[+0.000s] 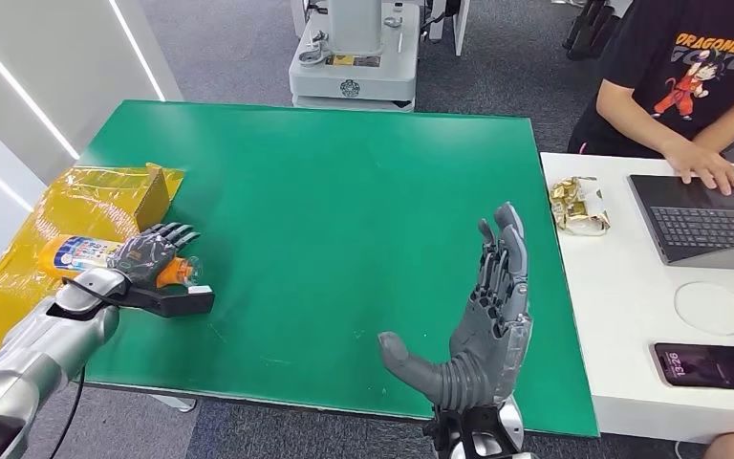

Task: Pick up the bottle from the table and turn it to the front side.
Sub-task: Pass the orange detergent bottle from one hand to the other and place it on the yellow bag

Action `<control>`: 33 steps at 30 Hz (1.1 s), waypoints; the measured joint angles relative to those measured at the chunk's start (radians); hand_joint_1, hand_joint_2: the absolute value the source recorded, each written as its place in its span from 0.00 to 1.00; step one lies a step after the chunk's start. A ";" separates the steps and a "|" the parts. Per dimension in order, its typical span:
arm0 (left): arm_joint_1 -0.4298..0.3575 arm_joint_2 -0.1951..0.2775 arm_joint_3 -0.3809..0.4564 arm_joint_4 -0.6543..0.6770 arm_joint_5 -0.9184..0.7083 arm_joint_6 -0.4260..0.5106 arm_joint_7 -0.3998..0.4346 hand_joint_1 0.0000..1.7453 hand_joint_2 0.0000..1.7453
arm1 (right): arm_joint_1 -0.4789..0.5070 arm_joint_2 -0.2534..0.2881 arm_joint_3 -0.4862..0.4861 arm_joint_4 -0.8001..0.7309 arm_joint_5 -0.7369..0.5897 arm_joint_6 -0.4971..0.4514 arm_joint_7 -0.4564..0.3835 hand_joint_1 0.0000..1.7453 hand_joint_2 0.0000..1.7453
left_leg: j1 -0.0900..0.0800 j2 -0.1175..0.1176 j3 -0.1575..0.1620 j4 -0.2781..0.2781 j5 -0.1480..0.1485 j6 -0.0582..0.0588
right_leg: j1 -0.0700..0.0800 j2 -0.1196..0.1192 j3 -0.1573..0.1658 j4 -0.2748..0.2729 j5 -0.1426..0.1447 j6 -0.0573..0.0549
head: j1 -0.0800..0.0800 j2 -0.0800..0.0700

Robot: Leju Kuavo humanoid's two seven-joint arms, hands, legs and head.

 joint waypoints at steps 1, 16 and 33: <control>0.025 0.008 0.011 -0.015 0.009 0.024 0.002 0.00 1.00 | 0.000 0.000 0.000 0.000 0.000 0.003 -0.001 0.00 1.00 | 0.000 0.000 0.000 0.000 0.000 0.000 | 0.000 0.000 0.000 0.000 0.000 0.000 | 0.000 0.000; 0.402 0.013 0.346 -0.458 0.115 0.322 -0.093 0.00 1.00 | 0.002 -0.007 -0.001 0.000 0.000 0.051 -0.002 0.00 1.00 | 0.000 0.000 0.001 0.000 -0.001 -0.001 | 0.000 0.001 0.000 -0.001 -0.001 0.000 | 0.000 0.000; 0.325 -0.360 0.429 -0.789 1.091 0.281 -0.374 0.00 1.00 | 0.015 0.005 -0.003 0.000 0.049 0.092 0.000 0.00 1.00 | 0.000 -0.005 0.001 0.001 -0.001 -0.001 | 0.000 -0.005 0.003 -0.002 0.000 0.000 | 0.000 0.000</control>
